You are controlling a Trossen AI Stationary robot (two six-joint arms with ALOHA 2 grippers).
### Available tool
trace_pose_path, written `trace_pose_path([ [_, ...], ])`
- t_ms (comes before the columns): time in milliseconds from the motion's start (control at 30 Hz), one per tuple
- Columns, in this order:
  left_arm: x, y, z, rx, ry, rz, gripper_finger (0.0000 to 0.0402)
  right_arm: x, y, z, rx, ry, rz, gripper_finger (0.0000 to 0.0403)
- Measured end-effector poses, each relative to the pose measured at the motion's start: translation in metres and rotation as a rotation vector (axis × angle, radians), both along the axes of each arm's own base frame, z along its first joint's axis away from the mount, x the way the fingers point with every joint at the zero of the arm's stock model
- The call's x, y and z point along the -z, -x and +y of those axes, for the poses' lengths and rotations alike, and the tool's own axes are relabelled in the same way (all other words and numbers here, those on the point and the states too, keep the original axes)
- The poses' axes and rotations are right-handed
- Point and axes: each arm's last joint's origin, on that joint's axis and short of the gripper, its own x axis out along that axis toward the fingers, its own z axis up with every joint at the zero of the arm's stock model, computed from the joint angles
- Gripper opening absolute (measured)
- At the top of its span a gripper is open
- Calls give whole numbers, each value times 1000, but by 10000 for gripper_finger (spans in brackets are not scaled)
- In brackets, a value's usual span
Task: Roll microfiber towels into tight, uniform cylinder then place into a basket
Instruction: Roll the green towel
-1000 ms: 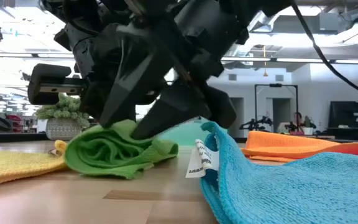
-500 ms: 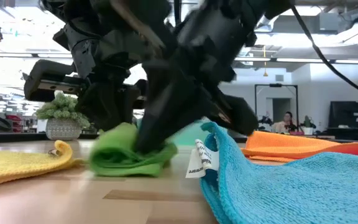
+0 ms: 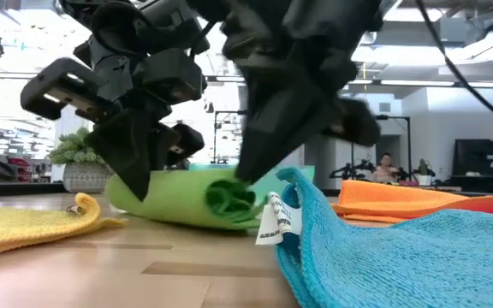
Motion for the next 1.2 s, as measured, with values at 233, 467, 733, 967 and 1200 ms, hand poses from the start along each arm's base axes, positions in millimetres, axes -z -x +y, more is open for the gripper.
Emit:
trace_pose_path([
  [233,-2,-3,2,-130,127,36,27,-23,24,17,-9,148,-36,9],
  [467,10,-5,12,-168,148,94,27,-30,38,12,-21,252,33,17],
  [733,15,-12,12,-142,189,85,27,-33,22,5,-170,323,-62,14],
  [967,4,-33,23,-236,256,210,27,-33,13,-7,-261,302,-57,30],
  [1200,5,-50,33,-214,277,258,27,-32,7,-18,-298,167,-18,66],
])
